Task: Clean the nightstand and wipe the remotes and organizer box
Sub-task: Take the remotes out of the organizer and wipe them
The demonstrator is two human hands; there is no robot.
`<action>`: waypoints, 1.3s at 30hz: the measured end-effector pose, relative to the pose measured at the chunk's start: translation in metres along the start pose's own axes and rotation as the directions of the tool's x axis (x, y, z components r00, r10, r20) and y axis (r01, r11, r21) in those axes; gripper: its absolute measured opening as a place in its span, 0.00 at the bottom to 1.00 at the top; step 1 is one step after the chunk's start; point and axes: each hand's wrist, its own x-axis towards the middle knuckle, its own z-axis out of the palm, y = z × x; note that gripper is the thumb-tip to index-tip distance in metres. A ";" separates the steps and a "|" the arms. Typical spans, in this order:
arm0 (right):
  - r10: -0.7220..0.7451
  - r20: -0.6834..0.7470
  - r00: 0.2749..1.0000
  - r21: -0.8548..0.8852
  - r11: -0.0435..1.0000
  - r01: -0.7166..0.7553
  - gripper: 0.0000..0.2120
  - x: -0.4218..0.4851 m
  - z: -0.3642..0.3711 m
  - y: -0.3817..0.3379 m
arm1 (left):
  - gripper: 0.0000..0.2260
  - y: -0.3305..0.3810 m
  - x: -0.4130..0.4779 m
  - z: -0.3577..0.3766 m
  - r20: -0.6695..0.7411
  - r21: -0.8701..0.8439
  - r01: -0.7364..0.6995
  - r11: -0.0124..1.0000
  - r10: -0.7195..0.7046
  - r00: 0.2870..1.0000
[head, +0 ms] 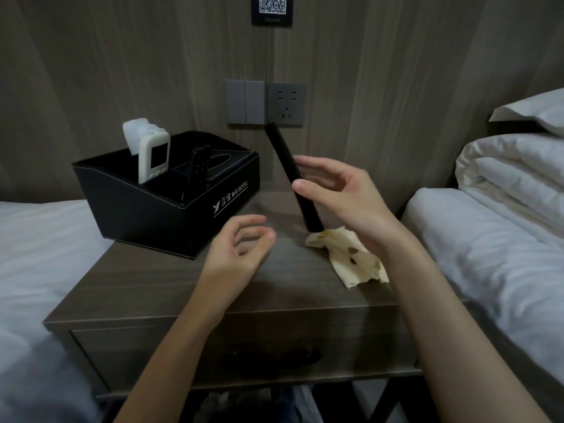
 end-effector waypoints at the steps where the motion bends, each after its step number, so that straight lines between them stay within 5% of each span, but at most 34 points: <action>1: -0.050 -0.027 0.998 -0.167 0.985 0.045 0.18 0.005 -0.004 0.003 | 0.12 -0.005 0.002 -0.001 -0.010 0.134 -0.060 0.989 0.062 0.998; 5: -0.074 -0.087 0.994 -0.690 0.724 -0.007 0.19 0.024 -0.014 0.027 | 0.15 -0.026 0.002 -0.008 0.098 0.716 -0.268 0.644 0.287 0.953; 8: 0.005 -0.107 0.994 -0.818 0.568 -0.091 0.20 0.034 -0.015 0.048 | 0.20 -0.031 -0.001 -0.008 0.147 0.834 -0.259 0.487 0.257 0.955; 12: 0.080 -0.119 0.990 -0.896 0.420 -0.142 0.19 0.046 -0.019 0.070 | 0.27 -0.026 -0.001 -0.007 0.146 0.872 -0.231 0.432 0.220 0.964; 20: 0.239 -0.189 0.953 -0.801 0.523 -0.290 0.17 0.054 -0.032 0.102 | 0.22 -0.018 -0.001 -0.005 0.159 0.885 -0.200 0.421 0.131 0.979; 28: 0.293 -0.126 0.948 -0.774 0.568 -0.279 0.18 0.047 -0.032 0.097 | 0.21 -0.021 -0.001 -0.006 0.161 0.876 -0.220 0.428 0.170 0.972; 34: 0.066 -0.093 0.994 -0.738 0.666 -0.113 0.19 0.047 -0.015 0.056 | 0.18 -0.016 -0.008 -0.015 0.056 0.816 -0.258 0.517 0.374 0.926; 39: -0.099 -0.032 0.995 -0.559 0.827 0.065 0.20 0.045 0.028 0.014 | 0.19 0.002 -0.011 -0.040 -0.234 0.794 -0.222 0.566 0.622 0.747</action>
